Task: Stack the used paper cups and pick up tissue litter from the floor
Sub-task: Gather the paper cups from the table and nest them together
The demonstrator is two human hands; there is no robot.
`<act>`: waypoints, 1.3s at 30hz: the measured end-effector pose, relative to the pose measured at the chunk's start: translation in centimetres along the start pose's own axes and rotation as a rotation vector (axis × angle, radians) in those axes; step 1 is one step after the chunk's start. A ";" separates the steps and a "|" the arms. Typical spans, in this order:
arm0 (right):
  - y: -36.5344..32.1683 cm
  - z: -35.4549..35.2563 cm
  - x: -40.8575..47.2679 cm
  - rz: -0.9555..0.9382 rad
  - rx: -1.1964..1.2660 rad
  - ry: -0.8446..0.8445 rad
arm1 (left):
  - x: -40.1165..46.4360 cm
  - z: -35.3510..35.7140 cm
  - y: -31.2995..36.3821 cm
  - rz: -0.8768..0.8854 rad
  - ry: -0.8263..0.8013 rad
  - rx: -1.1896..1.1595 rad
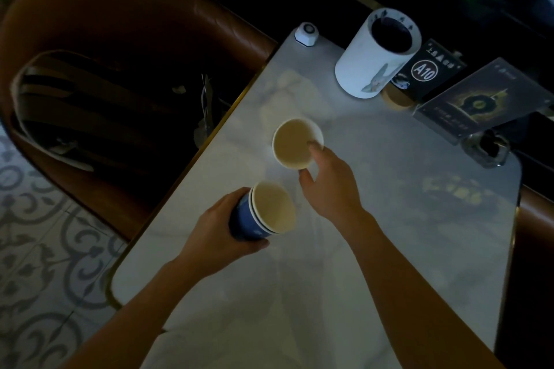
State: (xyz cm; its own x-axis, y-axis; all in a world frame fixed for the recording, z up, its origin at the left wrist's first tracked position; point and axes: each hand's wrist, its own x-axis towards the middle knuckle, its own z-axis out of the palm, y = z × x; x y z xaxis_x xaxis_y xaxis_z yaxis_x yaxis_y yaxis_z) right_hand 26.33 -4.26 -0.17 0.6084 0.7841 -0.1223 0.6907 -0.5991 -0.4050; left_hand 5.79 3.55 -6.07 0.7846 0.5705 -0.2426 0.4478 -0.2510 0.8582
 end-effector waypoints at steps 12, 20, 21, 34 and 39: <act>0.8 -0.7 -8.1 0.140 0.255 0.265 | -3.4 -0.7 0.3 0.079 0.003 0.019; -2.1 -3.9 -13.0 0.087 0.359 0.491 | -6.8 -0.8 1.2 0.157 -0.015 0.052; -2.5 -4.2 -13.6 0.071 0.379 0.514 | -7.3 -0.8 1.2 0.166 -0.019 0.055; -4.9 -5.8 -21.8 -0.013 0.463 0.516 | -11.2 0.6 0.2 0.193 -0.081 0.157; -4.7 -5.4 -24.6 0.017 0.507 0.506 | -11.6 1.1 0.2 0.191 -0.085 0.177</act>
State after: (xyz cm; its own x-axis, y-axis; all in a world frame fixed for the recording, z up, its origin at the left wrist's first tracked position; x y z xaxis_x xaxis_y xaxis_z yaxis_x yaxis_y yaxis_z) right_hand 10.21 -21.65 9.66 0.8092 0.5303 0.2529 0.4872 -0.3653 -0.7932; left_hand -2.69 -3.99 -3.57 0.8920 0.4337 -0.1278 0.3506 -0.4850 0.8012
